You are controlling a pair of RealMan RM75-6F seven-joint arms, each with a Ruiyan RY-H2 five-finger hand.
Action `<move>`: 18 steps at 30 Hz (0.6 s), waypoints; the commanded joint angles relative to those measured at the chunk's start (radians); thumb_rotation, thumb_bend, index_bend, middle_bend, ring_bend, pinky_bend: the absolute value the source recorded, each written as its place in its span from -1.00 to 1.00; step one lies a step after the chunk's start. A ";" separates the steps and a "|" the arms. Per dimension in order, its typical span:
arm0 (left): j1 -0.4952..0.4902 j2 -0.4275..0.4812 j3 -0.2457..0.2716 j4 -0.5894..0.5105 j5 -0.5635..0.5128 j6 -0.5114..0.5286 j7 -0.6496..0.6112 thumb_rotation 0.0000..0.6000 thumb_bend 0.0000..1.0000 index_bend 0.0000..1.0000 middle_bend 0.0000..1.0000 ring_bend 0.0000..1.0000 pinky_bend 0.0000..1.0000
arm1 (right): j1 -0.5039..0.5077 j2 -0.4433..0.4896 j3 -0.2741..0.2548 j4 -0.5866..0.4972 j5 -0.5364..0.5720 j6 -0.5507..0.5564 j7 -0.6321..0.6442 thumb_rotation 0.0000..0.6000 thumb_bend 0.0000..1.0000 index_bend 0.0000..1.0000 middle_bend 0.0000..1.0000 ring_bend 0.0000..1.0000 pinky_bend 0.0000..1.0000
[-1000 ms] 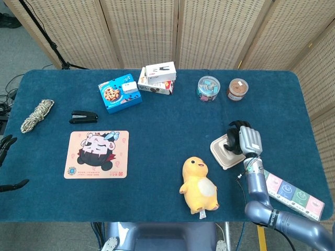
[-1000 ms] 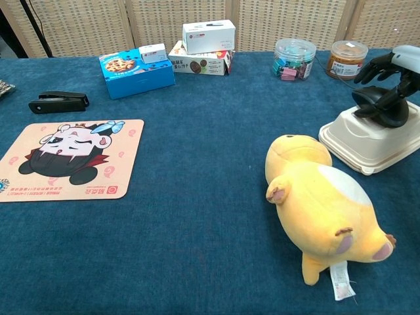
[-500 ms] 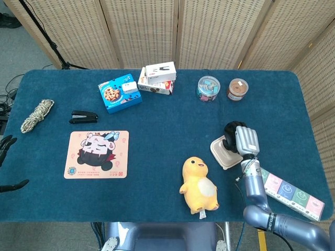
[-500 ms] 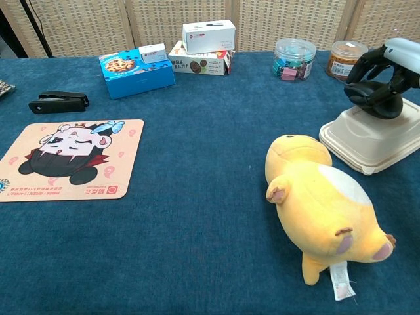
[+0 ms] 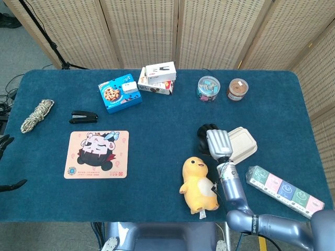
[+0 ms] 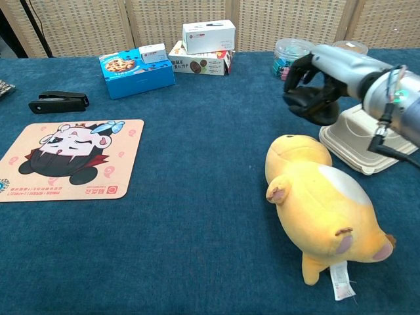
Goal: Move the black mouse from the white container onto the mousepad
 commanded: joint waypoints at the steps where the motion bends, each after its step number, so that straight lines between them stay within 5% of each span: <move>1: 0.000 0.003 0.002 0.011 0.006 0.000 -0.022 1.00 -1.00 -1.00 -1.00 -1.00 -1.00 | 0.057 -0.073 0.012 0.006 0.020 -0.012 -0.063 1.00 0.04 -0.22 -0.34 -0.49 0.06; 18: -0.006 0.008 0.012 0.049 0.023 -0.010 -0.098 1.00 -1.00 -1.00 -1.00 -1.00 -1.00 | 0.290 -0.394 0.126 0.300 0.083 -0.048 -0.203 1.00 0.04 -0.21 -0.33 -0.49 0.06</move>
